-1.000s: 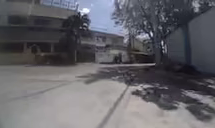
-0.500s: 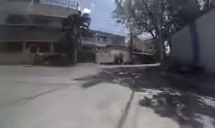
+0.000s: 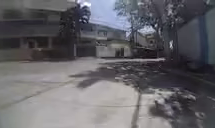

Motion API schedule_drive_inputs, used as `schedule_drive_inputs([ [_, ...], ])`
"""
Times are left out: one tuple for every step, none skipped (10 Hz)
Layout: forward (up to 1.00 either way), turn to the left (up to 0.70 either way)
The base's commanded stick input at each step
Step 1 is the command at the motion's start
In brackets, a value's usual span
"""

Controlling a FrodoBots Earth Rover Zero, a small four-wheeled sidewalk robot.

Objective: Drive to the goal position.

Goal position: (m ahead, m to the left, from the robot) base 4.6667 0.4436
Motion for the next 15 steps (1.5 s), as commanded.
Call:
schedule_drive_inputs([
  [0.85,0.0],
  [0.85,0.0],
  [0.85,0.0],
  [0.85,0.0],
  [0.85,0.0],
  [0.85,0.0],
  [0.85,0.0],
  [0.85,0.0],
  [0.85,0.0],
  [0.85,0.0],
  [0.85,0.0],
  [0.85,0.0],
  [0.85,0.0],
  [0.85,0.0],
  [0.85,0.0],
])
